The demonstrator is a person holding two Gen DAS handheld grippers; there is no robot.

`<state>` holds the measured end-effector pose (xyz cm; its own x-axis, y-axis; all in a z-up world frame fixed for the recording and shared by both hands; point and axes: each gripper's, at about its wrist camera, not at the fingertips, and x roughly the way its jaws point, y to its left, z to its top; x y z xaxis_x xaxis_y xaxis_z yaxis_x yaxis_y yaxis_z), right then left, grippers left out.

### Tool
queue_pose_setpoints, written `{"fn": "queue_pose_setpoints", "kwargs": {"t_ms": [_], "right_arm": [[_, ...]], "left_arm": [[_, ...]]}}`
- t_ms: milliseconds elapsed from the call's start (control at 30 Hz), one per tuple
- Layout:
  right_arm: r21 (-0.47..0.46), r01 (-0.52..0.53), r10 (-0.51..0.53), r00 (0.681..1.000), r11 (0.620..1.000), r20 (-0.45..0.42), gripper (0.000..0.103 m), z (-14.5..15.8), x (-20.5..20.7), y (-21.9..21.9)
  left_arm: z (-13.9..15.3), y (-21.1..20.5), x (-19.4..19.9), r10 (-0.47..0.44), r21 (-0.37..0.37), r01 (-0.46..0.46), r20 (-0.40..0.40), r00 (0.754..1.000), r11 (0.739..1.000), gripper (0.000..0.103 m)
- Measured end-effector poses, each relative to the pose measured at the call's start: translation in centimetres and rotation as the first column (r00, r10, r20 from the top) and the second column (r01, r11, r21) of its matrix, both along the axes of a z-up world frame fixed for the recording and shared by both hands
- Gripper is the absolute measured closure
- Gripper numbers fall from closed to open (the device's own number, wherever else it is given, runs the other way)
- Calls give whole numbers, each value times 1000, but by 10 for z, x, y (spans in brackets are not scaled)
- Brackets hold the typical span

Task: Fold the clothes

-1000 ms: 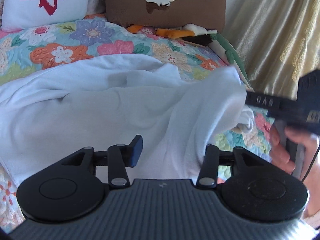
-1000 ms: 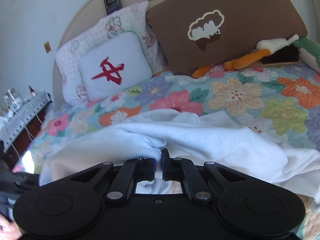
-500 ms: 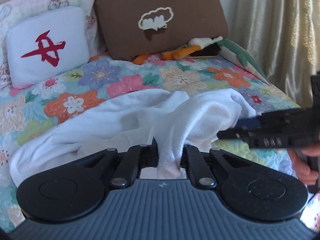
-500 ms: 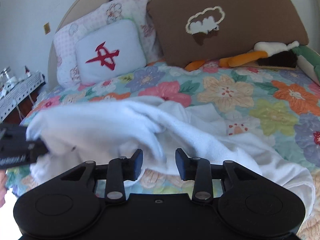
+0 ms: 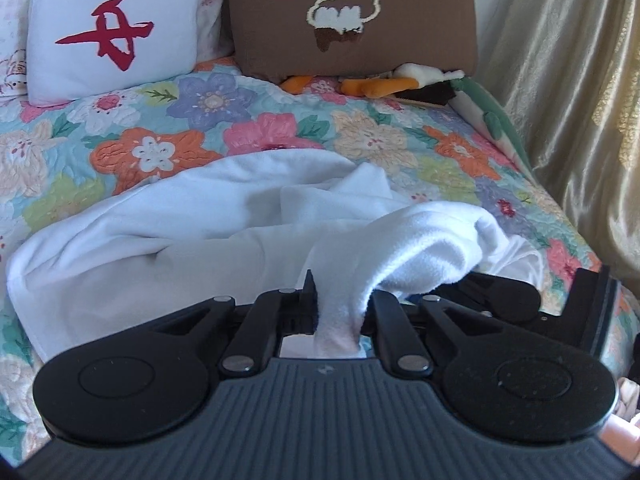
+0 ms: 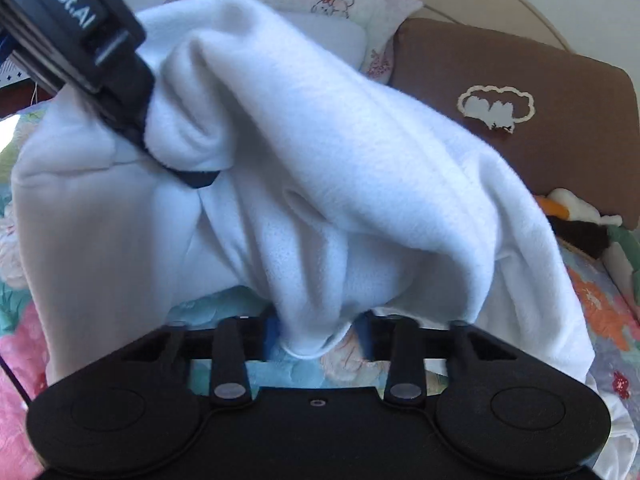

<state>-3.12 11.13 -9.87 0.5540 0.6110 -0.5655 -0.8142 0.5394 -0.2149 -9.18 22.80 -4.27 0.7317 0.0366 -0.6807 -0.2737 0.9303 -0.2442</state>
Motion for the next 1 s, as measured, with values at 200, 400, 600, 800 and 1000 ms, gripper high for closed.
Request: {"fn": "queue_pose_setpoints", "kwargs": {"t_ms": [200, 400, 600, 800, 1000], "right_arm": [[70, 21, -11, 991, 997, -136, 93, 59, 11, -37], [54, 78, -55, 939, 995, -340, 94, 118, 37, -66], [-280, 18, -110, 942, 960, -317, 94, 153, 13, -72], [-395, 77, -185, 952, 915, -244, 94, 153, -22, -85], [-294, 214, -289, 926, 931, -242, 93, 125, -34, -97]], "left_arm": [[20, 6, 30, -63, 136, 86, -166, 984, 987, 89], [47, -4, -7, -144, 315, 174, -114, 983, 933, 68], [40, 4, -43, -170, 141, 178, -63, 983, 974, 66], [25, 14, -81, -177, 66, 184, -102, 979, 981, 51], [29, 41, -110, -177, 51, 187, -156, 972, 981, 51]]}}
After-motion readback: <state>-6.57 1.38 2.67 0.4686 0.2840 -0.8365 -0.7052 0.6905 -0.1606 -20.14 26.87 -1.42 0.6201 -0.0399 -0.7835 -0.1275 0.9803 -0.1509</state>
